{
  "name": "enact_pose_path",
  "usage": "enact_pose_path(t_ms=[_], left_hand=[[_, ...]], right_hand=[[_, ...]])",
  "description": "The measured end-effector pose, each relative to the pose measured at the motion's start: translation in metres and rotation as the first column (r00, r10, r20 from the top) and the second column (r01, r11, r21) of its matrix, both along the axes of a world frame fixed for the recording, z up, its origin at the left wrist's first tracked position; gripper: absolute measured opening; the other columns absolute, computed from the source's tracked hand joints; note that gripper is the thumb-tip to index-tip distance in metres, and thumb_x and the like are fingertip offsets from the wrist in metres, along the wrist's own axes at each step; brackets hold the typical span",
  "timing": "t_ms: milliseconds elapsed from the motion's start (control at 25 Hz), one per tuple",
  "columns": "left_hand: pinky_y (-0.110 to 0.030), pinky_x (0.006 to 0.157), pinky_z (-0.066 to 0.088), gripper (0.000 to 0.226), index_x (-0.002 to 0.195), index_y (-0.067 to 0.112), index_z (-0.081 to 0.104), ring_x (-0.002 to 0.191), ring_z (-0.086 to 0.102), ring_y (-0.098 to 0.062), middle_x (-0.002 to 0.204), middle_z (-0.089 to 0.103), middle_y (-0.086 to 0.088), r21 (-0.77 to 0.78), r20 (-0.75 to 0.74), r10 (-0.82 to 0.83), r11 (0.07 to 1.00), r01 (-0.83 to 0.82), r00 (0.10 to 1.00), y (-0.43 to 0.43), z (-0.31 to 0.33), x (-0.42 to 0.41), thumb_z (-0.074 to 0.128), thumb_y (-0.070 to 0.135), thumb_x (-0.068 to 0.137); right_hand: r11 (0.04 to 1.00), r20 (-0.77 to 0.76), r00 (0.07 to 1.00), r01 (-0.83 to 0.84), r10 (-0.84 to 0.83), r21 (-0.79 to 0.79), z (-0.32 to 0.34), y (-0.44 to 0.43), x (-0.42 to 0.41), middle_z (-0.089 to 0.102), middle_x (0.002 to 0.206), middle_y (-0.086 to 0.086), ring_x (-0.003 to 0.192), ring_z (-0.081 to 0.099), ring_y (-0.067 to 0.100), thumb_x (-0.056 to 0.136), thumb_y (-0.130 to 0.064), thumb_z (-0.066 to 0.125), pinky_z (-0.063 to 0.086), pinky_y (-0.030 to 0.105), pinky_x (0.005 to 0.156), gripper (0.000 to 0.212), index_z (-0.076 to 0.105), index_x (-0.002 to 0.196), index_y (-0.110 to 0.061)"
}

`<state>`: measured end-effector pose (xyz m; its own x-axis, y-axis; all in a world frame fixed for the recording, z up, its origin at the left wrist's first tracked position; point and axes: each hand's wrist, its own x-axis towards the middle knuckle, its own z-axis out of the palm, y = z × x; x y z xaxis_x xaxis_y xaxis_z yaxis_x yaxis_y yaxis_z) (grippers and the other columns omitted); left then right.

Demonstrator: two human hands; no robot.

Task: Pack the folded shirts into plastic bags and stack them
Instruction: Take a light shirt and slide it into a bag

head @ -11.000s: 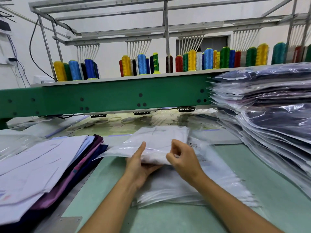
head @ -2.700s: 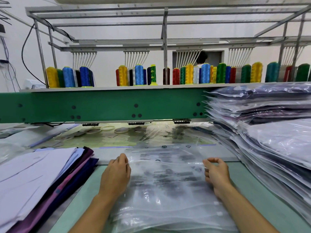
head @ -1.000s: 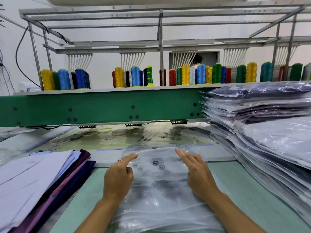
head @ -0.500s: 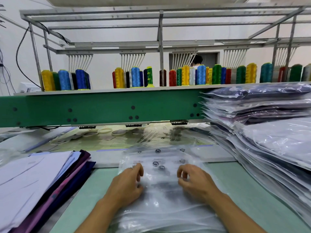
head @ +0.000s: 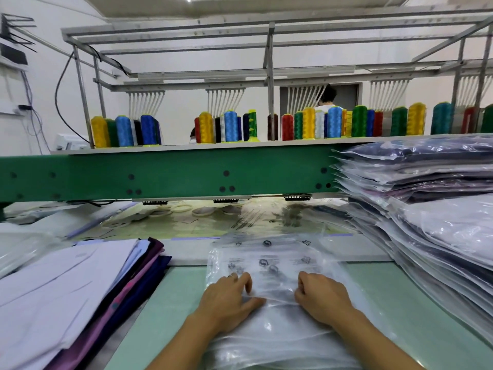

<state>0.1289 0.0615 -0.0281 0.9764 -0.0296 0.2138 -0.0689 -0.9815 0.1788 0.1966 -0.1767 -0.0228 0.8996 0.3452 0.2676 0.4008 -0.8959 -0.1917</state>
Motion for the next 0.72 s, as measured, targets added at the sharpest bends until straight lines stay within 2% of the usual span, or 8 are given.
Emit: enact_pose_path(t_ms=[120,200,320,400,480,600,640,720], left_hand=[[-0.037,0.086,0.043,0.057,0.113,0.034,0.052,0.102,0.052,-0.017,0.112,0.059,0.005,-0.114,-0.115,-0.020,0.993,0.007,0.993,0.002,0.018,-0.004,0.042,0.082,0.084],[-0.038,0.092,0.043,0.049,0.125,0.027,0.053,0.112,0.055,-0.021,0.122,0.062,0.000,-0.077,-0.074,0.021,0.997,-0.027,0.997,0.014,0.032,-0.008,0.049,0.064,0.093],[-0.040,0.098,0.042,0.038,0.132,0.021,0.049,0.124,0.051,-0.027,0.133,0.057,-0.003,0.064,0.069,0.192,0.979,-0.196,0.979,0.052,0.052,-0.026,0.053,0.030,0.095],[-0.043,0.099,0.039,0.041,0.131,0.019,0.047,0.125,0.048,-0.029,0.135,0.054,-0.005,0.126,0.112,0.334,0.929,-0.347,0.936,0.085,0.063,-0.041,0.052,0.022,0.090],[-0.044,0.101,0.036,0.047,0.133,0.018,0.043,0.129,0.044,-0.030,0.138,0.049,-0.007,0.145,0.087,0.496,0.851,-0.504,0.864,0.127,0.071,-0.065,0.053,0.027,0.089],[-0.046,0.107,0.034,0.067,0.141,0.017,0.038,0.138,0.034,-0.032,0.148,0.039,-0.008,0.166,-0.077,0.672,0.737,-0.655,0.737,0.184,0.077,-0.102,0.062,0.043,0.085],[-0.046,0.107,0.035,0.072,0.141,0.017,0.039,0.138,0.034,-0.032,0.148,0.038,-0.007,0.173,-0.125,0.676,0.736,-0.655,0.726,0.199,0.079,-0.112,0.066,0.047,0.082],[-0.042,0.099,0.043,0.065,0.129,0.019,0.049,0.129,0.043,-0.029,0.138,0.047,-0.005,0.106,-0.176,0.633,0.774,-0.625,0.754,0.218,0.089,-0.124,0.072,0.048,0.076]], right_hand=[[0.998,0.115,0.992,0.059,-0.054,-0.038,0.012,0.022,-0.003,0.059,0.110,-0.003,0.103,0.057,0.024,0.092,-0.031,0.047,0.044,0.036,0.079,0.013,0.051,0.102,-0.024],[0.999,0.156,0.987,0.038,-0.042,0.025,0.023,0.049,-0.009,0.061,0.112,-0.003,0.105,0.057,0.023,0.092,-0.032,0.049,0.045,0.035,0.082,0.017,0.055,0.107,-0.027],[0.978,0.062,0.996,-0.077,0.066,0.194,0.040,0.105,-0.023,0.064,0.103,-0.006,0.095,0.059,0.019,0.091,-0.033,0.054,0.048,0.033,0.077,0.012,0.057,0.102,-0.029],[0.946,-0.021,0.990,-0.124,0.137,0.301,0.048,0.144,-0.035,0.065,0.094,-0.011,0.088,0.059,0.015,0.088,-0.033,0.056,0.043,0.031,0.068,0.005,0.057,0.093,-0.031],[0.903,-0.092,0.969,-0.175,0.228,0.393,0.052,0.185,-0.049,0.065,0.086,-0.012,0.083,0.061,0.012,0.084,-0.029,0.056,0.042,0.028,0.063,0.005,0.059,0.087,-0.030],[0.822,-0.193,0.899,-0.250,0.393,0.511,0.055,0.240,-0.073,0.067,0.082,-0.009,0.082,0.065,0.015,0.082,-0.021,0.054,0.050,0.031,0.067,0.012,0.064,0.087,-0.026],[0.785,-0.220,0.865,-0.268,0.451,0.558,0.055,0.256,-0.082,0.069,0.081,-0.005,0.082,0.067,0.018,0.082,-0.017,0.054,0.053,0.035,0.069,0.014,0.065,0.087,-0.023],[0.721,-0.260,0.800,-0.281,0.540,0.633,0.053,0.282,-0.095,0.071,0.077,0.002,0.072,0.069,0.017,0.082,-0.009,0.052,0.056,0.035,0.066,0.016,0.066,0.087,-0.015]])
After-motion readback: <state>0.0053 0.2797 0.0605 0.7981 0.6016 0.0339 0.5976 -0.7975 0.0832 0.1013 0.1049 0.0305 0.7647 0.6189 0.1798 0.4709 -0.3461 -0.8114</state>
